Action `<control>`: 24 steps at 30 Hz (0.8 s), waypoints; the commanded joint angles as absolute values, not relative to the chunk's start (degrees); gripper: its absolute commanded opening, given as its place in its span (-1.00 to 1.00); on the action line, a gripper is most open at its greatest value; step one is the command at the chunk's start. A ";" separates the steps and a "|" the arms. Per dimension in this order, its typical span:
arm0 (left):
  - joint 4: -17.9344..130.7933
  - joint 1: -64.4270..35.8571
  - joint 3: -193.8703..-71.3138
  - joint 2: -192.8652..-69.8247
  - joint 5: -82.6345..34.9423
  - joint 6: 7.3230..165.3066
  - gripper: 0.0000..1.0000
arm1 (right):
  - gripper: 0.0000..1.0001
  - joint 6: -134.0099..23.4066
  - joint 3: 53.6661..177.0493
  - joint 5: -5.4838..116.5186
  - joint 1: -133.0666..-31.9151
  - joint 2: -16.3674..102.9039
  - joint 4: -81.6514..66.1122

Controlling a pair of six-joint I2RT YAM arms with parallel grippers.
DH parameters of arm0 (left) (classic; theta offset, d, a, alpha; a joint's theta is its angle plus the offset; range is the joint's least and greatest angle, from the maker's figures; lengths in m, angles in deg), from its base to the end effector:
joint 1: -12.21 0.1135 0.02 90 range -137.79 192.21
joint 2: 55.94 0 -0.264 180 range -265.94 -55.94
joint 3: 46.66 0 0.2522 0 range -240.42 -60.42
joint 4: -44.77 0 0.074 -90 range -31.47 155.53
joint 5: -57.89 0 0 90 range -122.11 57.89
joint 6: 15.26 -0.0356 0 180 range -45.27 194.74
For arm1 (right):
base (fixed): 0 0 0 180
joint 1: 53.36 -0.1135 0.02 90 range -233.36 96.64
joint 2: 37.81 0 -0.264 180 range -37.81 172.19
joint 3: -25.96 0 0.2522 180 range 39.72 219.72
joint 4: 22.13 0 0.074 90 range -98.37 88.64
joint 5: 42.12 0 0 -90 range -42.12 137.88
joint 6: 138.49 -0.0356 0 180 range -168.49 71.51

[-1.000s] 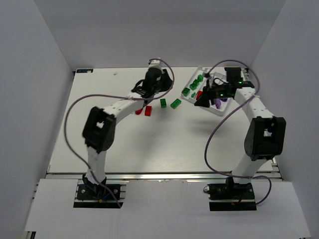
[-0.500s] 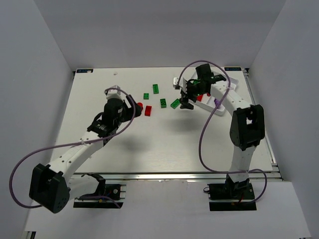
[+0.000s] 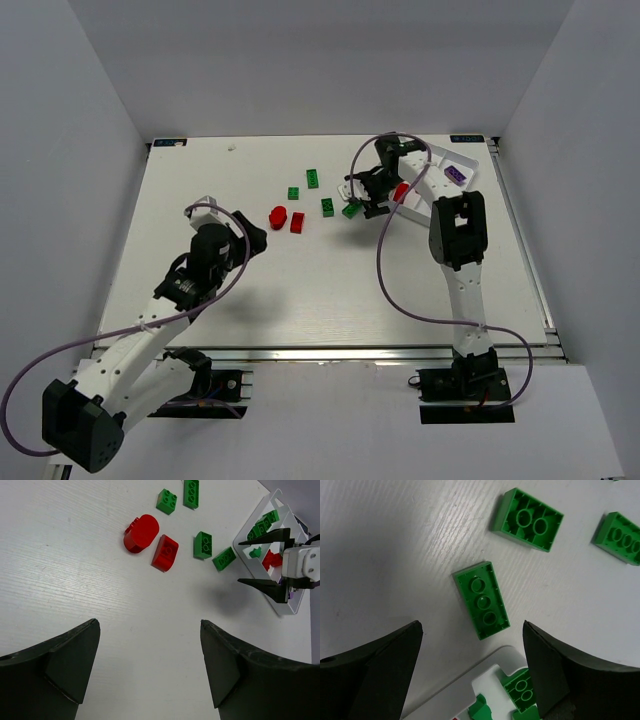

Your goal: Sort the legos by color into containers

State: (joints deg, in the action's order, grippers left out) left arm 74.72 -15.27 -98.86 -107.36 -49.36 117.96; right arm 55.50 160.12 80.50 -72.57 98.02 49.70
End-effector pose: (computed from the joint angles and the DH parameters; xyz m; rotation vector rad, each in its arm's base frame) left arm 0.1839 -0.0838 0.2707 -0.4677 2.0325 -0.4486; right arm 0.4573 0.1797 0.1904 -2.2811 1.1111 0.3001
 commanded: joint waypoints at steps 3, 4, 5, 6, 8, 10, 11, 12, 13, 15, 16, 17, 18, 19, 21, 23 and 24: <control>77.08 -15.03 -96.20 -103.67 -51.26 120.70 0.81 | 0.64 59.71 163.82 77.68 -73.66 99.90 54.12; 77.60 -15.03 -96.11 -103.49 -51.44 120.88 0.81 | 0.60 59.45 163.91 77.50 -73.67 100.17 54.13; 78.04 -15.03 -96.11 -103.23 -51.79 120.96 0.81 | 0.59 58.57 164.26 77.50 -73.58 100.78 53.78; 78.22 -15.03 -96.11 -103.22 -51.97 121.05 0.81 | 0.58 57.87 164.53 77.50 -73.67 101.23 53.25; 78.40 -15.03 -95.93 -103.31 -52.15 121.23 0.81 | 0.56 55.59 164.62 78.54 -73.67 101.76 50.71; 78.40 -15.03 -96.02 -103.66 -52.06 121.32 0.81 | 0.56 52.16 165.58 79.78 -73.75 102.54 48.59; 78.57 -15.03 -96.19 -103.84 -52.06 121.32 0.81 | 0.54 51.63 166.37 79.61 -74.02 103.77 48.76; 78.66 -15.03 -96.28 -104.01 -52.15 121.32 0.81 | 0.53 51.36 166.55 79.08 -74.19 104.13 48.94; 78.75 -15.03 -96.37 -104.10 -52.06 121.40 0.81 | 0.51 50.14 166.81 78.82 -74.46 104.65 48.59; 78.75 -15.03 -96.11 -104.02 -52.15 121.75 0.81 | 0.45 47.51 167.77 78.99 -74.46 105.62 46.92; 78.66 -15.03 -95.85 -103.84 -52.15 121.93 0.81 | 0.42 46.88 168.30 78.82 -74.63 106.15 47.09; 78.40 -15.03 -95.67 -103.75 -52.15 122.11 0.81 | 0.39 47.22 168.48 78.29 -74.63 106.50 47.44; 78.40 -15.03 -95.58 -103.75 -52.15 122.11 0.81 | 0.38 47.57 168.40 78.03 -74.72 106.76 47.71; 78.31 -15.03 -95.58 -103.84 -52.15 122.11 0.81 | 0.37 47.93 168.40 77.76 -74.81 106.85 48.23; 78.31 -15.03 -95.67 -104.01 -52.23 122.02 0.81 | 0.32 49.42 168.40 77.15 -74.98 107.29 49.11; 78.40 -15.03 -95.75 -104.19 -52.32 121.93 0.81 | 0.28 50.30 168.48 76.79 -75.07 107.64 50.52; 78.40 -15.03 -95.84 -104.36 -52.32 121.93 0.81 | 0.25 51.35 168.57 76.71 -75.33 107.73 51.91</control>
State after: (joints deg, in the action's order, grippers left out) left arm 78.26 -15.27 -96.08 -104.47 -51.24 121.74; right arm 49.22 167.44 78.07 -74.55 105.12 48.39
